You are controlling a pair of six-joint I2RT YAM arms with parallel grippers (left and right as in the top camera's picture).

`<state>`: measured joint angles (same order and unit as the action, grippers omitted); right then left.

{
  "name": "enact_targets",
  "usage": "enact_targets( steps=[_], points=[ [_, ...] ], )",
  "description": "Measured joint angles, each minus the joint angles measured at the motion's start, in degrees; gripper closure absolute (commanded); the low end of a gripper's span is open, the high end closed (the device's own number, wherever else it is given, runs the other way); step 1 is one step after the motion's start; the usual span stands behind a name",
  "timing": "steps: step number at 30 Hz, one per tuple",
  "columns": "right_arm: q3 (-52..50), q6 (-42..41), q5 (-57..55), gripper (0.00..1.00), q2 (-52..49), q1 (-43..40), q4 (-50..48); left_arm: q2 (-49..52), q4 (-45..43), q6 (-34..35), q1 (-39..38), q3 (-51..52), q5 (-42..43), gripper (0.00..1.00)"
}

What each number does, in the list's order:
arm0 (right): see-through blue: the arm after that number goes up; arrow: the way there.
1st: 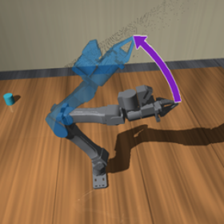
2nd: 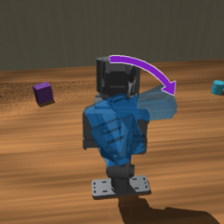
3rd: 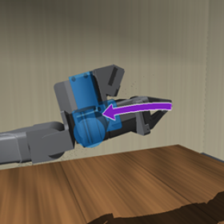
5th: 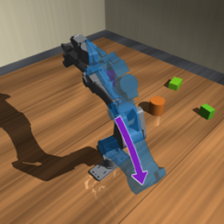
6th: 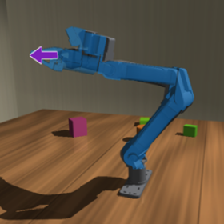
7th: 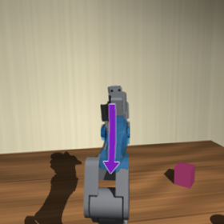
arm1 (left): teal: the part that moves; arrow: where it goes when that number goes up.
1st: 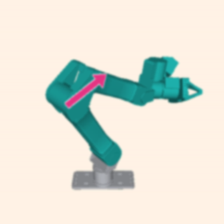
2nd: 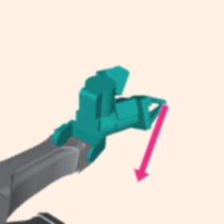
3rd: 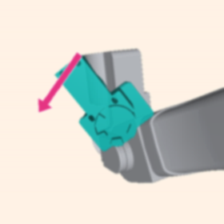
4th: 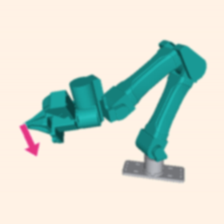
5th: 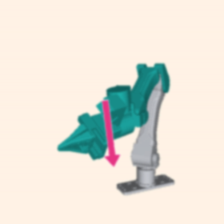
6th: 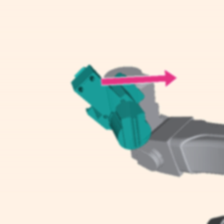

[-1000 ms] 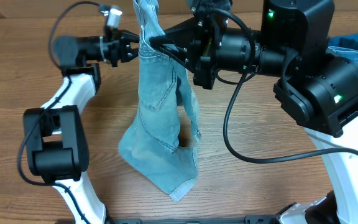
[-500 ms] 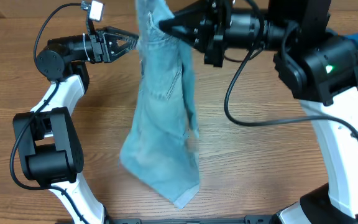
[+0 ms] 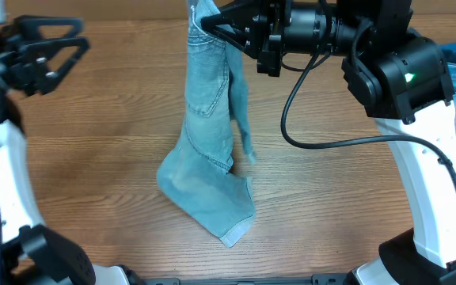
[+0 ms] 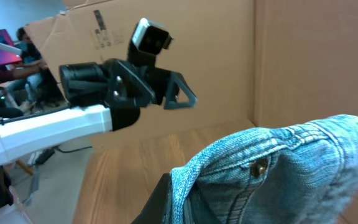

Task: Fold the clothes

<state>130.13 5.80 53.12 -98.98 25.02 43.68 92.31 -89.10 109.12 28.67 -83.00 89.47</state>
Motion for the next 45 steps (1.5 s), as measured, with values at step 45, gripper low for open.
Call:
enact_targets(
  steps=[45],
  points=[
    [0.0,-8.2,4.9,0.96,0.0,0.0,-2.5,17.4,173.0,-90.0,-17.9,-66.5,-73.9,0.00]
  ],
)
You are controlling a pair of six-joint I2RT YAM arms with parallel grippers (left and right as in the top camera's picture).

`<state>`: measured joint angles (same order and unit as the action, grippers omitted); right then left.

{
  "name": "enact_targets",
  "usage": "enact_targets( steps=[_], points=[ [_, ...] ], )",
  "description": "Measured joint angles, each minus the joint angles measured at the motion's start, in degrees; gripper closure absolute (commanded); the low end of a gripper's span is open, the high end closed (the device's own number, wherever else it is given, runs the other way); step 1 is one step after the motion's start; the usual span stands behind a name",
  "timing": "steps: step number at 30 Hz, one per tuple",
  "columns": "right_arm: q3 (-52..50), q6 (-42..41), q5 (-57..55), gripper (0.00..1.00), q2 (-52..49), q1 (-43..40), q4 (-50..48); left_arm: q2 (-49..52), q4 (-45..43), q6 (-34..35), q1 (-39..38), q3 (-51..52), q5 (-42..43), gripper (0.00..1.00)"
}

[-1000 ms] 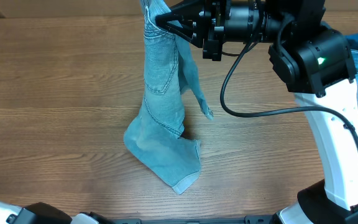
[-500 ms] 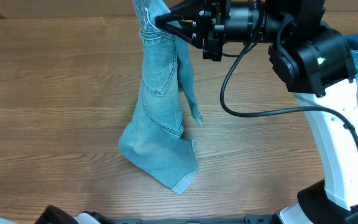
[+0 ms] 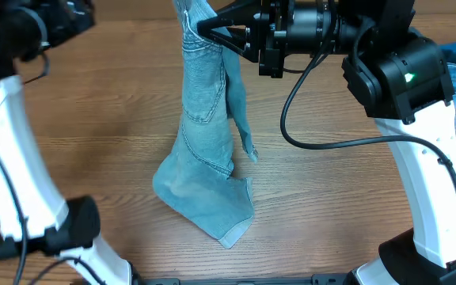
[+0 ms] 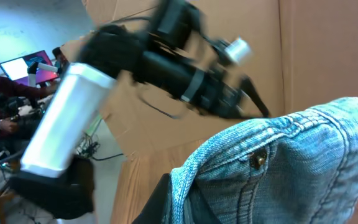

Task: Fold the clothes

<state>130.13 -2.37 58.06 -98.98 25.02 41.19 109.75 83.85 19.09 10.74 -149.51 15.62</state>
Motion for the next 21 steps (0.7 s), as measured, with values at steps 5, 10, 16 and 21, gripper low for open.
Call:
enact_targets(
  steps=[5,10,16,21],
  points=[
    [0.0,-1.3,0.0,0.96,0.0,0.0,0.0,7.8,1.9,-1.3,-3.4,0.0,-2.3,0.00],
    [0.0,-1.9,0.0,0.96,0.0,0.0,0.0,9.8,3.5,-1.0,-10.8,0.1,-13.0,0.00],
    [0.0,-5.5,-1.6,0.96,0.0,0.0,-0.5,9.8,3.4,0.4,-16.8,0.3,-16.0,0.00],
    [0.0,-7.1,-1.9,0.96,0.0,0.0,-0.6,9.8,0.0,-1.2,-17.3,2.6,-12.6,0.00]
  ],
)
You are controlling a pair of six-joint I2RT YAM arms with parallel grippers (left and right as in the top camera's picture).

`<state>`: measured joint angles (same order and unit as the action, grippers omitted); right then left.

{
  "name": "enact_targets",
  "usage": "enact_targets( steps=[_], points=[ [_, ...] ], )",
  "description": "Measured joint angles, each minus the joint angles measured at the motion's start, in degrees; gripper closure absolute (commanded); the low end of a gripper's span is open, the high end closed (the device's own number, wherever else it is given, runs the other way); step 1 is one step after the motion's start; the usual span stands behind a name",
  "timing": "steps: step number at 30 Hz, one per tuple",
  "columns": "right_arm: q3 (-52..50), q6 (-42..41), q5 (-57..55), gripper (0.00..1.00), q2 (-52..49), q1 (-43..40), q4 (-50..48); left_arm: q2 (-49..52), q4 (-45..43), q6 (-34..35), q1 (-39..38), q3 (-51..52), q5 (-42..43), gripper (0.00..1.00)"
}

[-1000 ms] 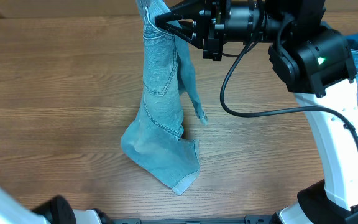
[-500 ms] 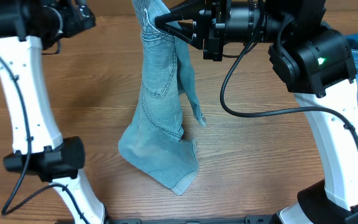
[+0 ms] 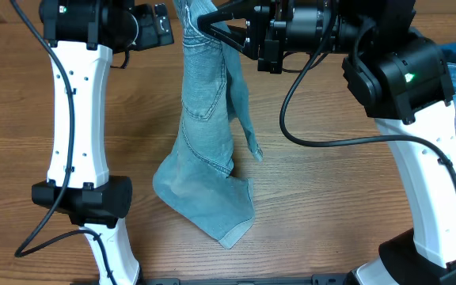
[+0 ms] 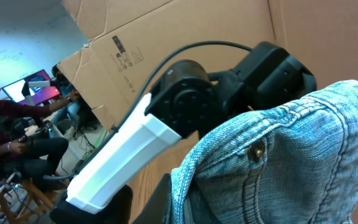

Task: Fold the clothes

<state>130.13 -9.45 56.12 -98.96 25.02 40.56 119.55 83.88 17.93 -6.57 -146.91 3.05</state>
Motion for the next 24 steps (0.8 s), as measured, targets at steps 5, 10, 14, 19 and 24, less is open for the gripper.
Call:
enact_targets(
  steps=[5,10,14,19,24],
  points=[
    [0.0,-0.4,0.0,0.96,0.3,0.0,0.1,0.1,-7.5,-6.0,0.2,8.5,4.0,0.00],
    [0.0,-0.7,0.1,0.96,0.8,0.0,0.7,0.2,-16.3,-15.8,2.8,15.4,16.4,0.00],
    [0.0,-0.8,0.5,0.96,1.2,0.0,0.7,0.2,-21.4,-22.4,7.4,22.2,27.3,0.00],
    [0.0,-0.9,0.7,0.96,2.6,0.0,0.8,0.2,-23.7,-31.1,12.9,35.0,39.5,0.00],
    [0.0,-0.9,0.9,0.96,3.5,0.0,0.1,0.2,-24.2,-41.5,13.3,44.9,51.5,0.00]
  ],
)
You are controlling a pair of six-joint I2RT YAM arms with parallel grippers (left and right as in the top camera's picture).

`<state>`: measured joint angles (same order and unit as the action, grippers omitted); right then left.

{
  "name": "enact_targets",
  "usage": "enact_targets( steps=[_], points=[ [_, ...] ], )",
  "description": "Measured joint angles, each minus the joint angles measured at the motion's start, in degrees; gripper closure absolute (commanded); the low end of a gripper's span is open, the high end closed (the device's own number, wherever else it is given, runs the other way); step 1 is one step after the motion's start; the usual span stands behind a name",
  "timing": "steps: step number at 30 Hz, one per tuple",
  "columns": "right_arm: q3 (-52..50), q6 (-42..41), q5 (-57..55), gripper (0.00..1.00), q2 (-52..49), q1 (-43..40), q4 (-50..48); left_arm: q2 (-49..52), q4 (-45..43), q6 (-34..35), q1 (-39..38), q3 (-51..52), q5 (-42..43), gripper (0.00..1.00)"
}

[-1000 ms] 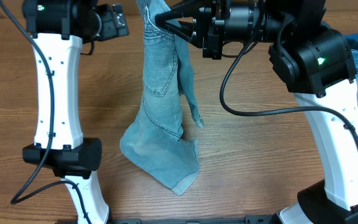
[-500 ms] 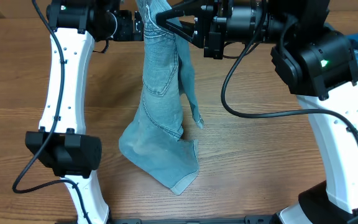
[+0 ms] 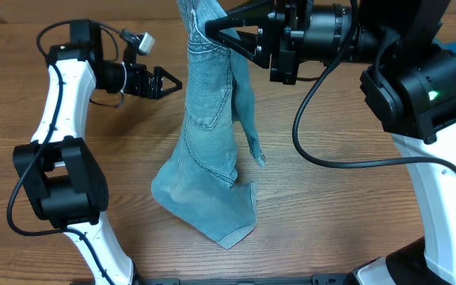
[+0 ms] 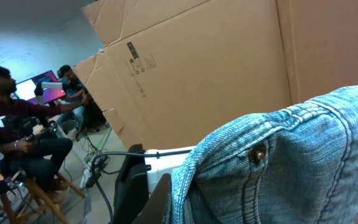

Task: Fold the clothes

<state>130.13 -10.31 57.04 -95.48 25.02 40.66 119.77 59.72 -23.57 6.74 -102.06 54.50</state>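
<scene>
A pair of light blue jeans (image 3: 208,103) hangs by its waistband from my right gripper (image 3: 206,28), which is shut on it at the top centre. The lower legs lie crumpled on the table (image 3: 204,202). In the right wrist view the waistband with a brass rivet (image 4: 260,151) fills the lower right, beside one dark finger (image 4: 160,199); the other finger is hidden by denim. My left gripper (image 3: 170,83) is open, just left of the hanging jeans and pointing at them without touching.
The wooden table (image 3: 355,206) carries more blue cloth at the far right edge, behind the right arm. The left arm's white links run down the left side. Cardboard walls and people show in the right wrist view's background.
The left gripper was up beside the top of the jeans. It is now lower, open, left of their upper part. The right gripper still holds the waistband, and the jeans have barely shifted.
The right gripper has held the jeans up by the waistband throughout, with the legs resting on the table. The left arm was first at the far left, then raised at the top left, then beside the top of the jeans, and is now open just left of them.
</scene>
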Motion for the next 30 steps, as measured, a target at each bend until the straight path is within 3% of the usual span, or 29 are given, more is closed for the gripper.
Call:
enact_targets(
  steps=[5,10,18,24,30],
  points=[
    [0.0,0.0,0.0,0.96,0.0,0.0,0.0,0.0,1.5,-9.7,0.0,2.7,12.1,0.00],
    [0.0,0.0,0.2,0.96,0.0,-0.5,0.0,0.0,6.3,-17.0,-0.6,2.8,17.4,0.00],
    [0.0,0.0,0.1,0.96,0.0,-1.1,0.0,0.0,17.2,-27.0,-4.9,2.8,19.5,0.00],
    [0.0,0.0,0.2,0.96,0.0,-1.7,-0.4,0.0,35.6,-44.0,-5.3,3.3,19.7,0.00],
    [0.0,0.0,0.2,0.96,0.0,-1.7,-0.6,0.0,36.9,-51.5,-6.4,3.4,17.9,0.00]
  ],
)
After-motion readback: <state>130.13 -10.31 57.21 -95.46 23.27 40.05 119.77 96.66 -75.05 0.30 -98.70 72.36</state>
